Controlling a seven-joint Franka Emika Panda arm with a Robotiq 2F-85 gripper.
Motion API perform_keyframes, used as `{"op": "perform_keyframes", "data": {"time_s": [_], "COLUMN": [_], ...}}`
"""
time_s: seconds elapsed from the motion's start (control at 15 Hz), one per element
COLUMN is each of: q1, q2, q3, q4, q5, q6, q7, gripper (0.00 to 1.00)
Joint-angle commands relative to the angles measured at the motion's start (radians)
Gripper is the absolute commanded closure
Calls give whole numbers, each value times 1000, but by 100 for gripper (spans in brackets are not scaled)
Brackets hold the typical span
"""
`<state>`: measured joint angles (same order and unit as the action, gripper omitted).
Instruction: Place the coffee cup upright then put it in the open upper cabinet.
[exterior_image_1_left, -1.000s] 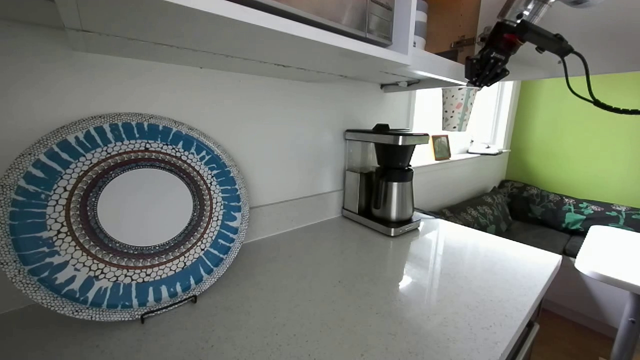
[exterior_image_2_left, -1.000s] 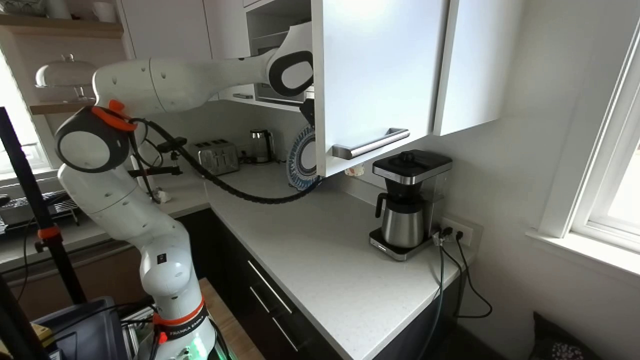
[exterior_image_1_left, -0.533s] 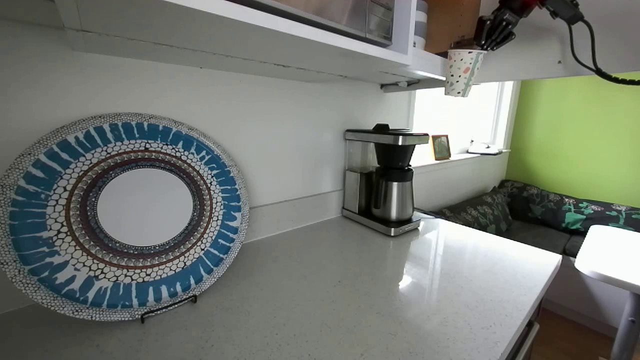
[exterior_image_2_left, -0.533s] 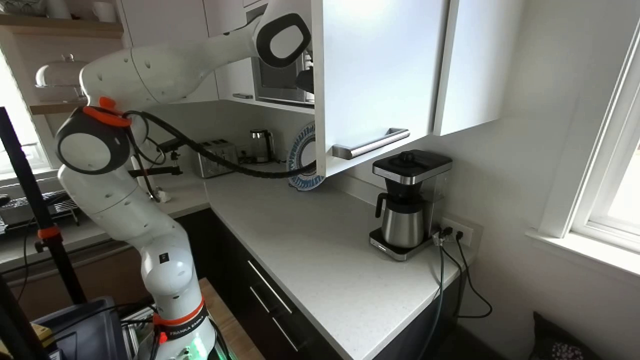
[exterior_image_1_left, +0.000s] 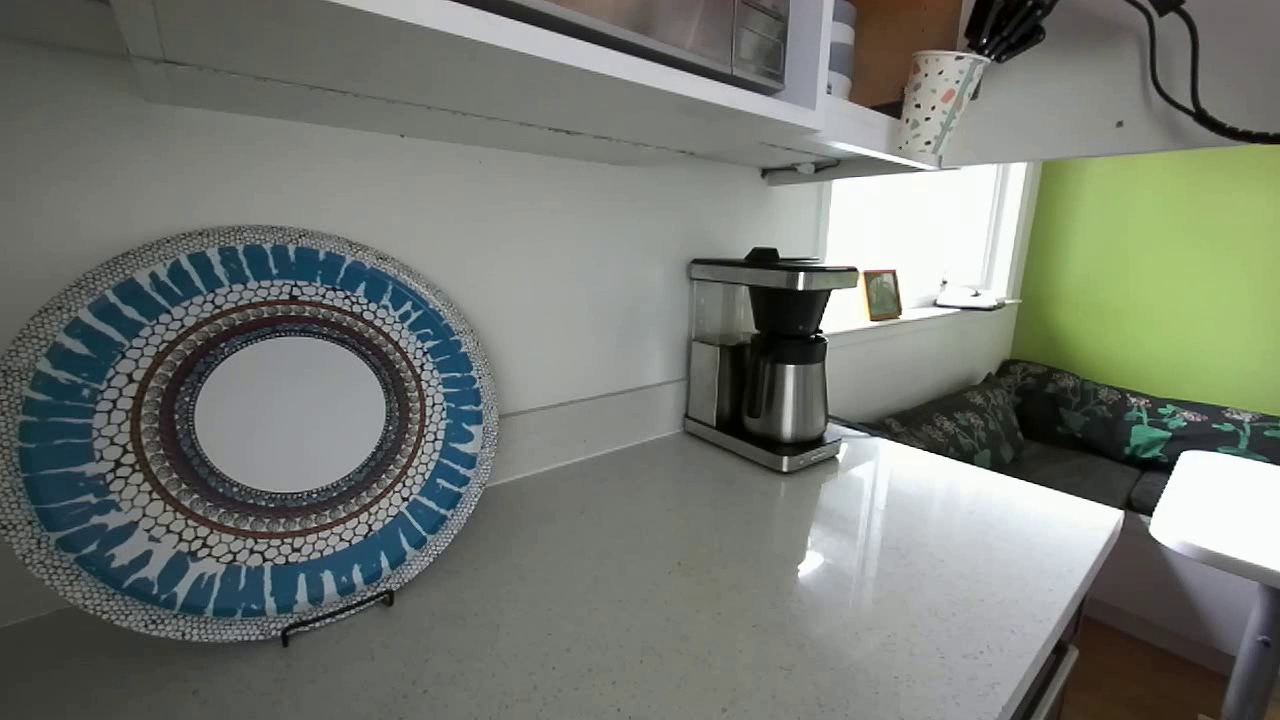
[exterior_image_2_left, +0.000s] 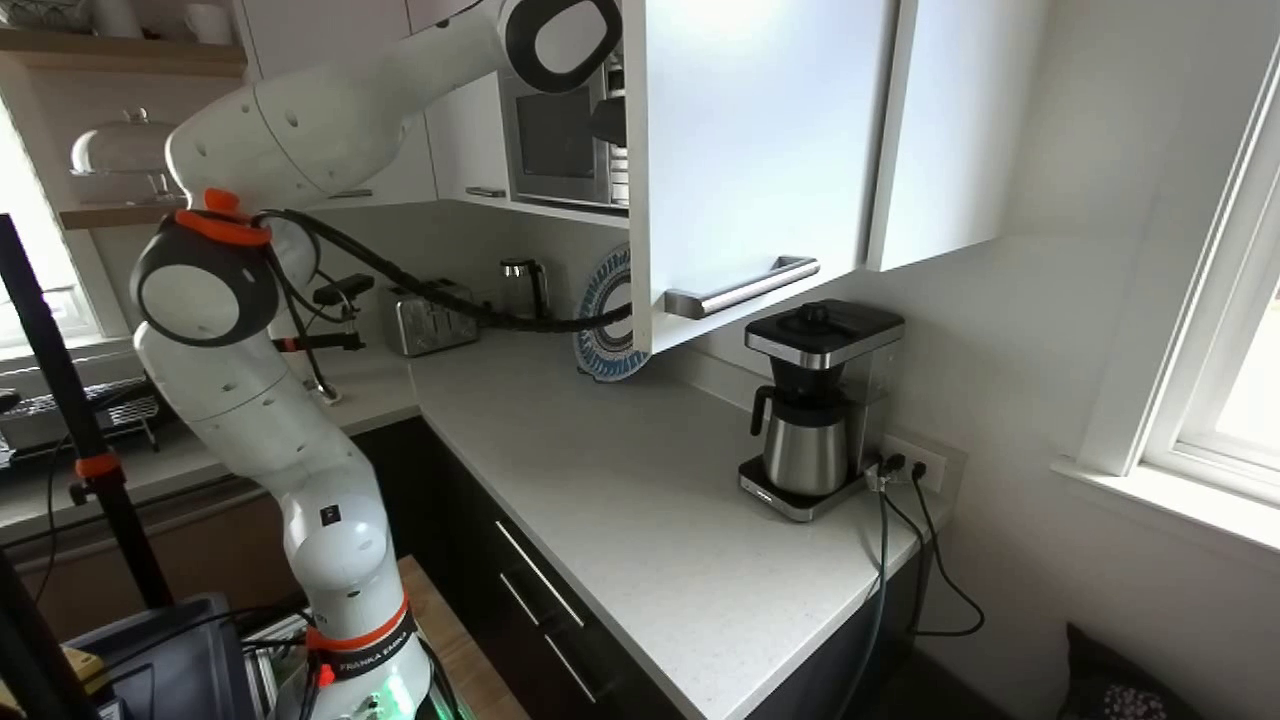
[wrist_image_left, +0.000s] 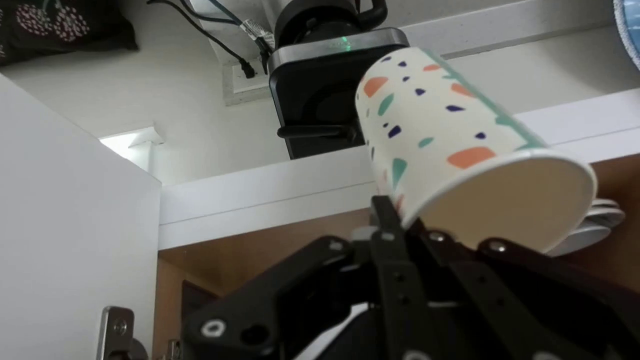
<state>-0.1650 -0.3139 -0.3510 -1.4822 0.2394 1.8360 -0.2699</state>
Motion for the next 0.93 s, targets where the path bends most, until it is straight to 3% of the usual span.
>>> {"op": "perform_keyframes", "data": {"time_s": [0.0,0.47,0.87], "q1": [12,-11,-31], "q2": [60,140,192], "q3": [-42,-51,-95], "q4": [104,212,317], "q5": [75,166,256], "q6": [-35,-56,-156], "q7": [-6,125,81], "gripper": [99,99,99]}}
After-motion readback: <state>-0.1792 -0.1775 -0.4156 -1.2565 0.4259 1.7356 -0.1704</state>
